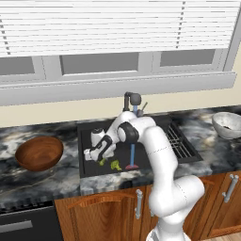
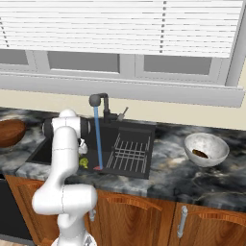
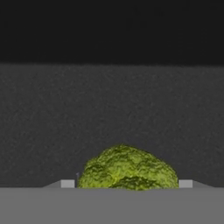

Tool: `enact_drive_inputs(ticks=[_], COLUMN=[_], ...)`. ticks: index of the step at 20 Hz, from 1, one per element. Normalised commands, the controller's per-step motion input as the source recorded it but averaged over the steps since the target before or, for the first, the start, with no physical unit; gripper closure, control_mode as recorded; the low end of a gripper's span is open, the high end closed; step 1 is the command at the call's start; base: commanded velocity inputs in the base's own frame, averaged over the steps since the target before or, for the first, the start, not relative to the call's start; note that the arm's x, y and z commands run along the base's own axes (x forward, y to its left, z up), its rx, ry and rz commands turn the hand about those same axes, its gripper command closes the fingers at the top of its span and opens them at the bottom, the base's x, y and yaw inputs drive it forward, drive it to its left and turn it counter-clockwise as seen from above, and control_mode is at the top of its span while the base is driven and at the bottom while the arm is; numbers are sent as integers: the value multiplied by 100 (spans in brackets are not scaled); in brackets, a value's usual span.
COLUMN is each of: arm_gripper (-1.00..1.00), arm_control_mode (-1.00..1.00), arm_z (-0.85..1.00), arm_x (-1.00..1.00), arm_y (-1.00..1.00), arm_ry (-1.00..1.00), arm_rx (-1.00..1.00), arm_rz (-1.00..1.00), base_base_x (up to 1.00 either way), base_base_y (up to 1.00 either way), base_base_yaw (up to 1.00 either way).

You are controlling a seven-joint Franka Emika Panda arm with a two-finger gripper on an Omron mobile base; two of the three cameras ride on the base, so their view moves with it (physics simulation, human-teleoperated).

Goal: Pick the broccolis from the sink and place them in one bowl. Place the sweet potato in the other bowl. Then turn off the sink faucet.

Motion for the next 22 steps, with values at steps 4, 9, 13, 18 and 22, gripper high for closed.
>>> enact_drive_inputs(ticks=[4, 9, 13, 18, 22], arm_gripper=[100, 100, 100, 100, 100], arm_control_mode=[-100, -100, -100, -100, -100], arm_z=[-28, 30, 59, 98, 100], arm_x=[-28, -85, -79, -44, -23], arm_y=[-2, -28, -37, -2, 22], arm_ry=[-6, -30, -32, -21, -1], arm_rx=[2, 17, 19, 16, 7], arm_rz=[-2, 0, 0, 0, 0], base_base_x=[0, 0, 0, 0, 0], base_base_y=[0, 0, 0, 0, 0], base_base_yaw=[0, 0, 0, 0, 0])
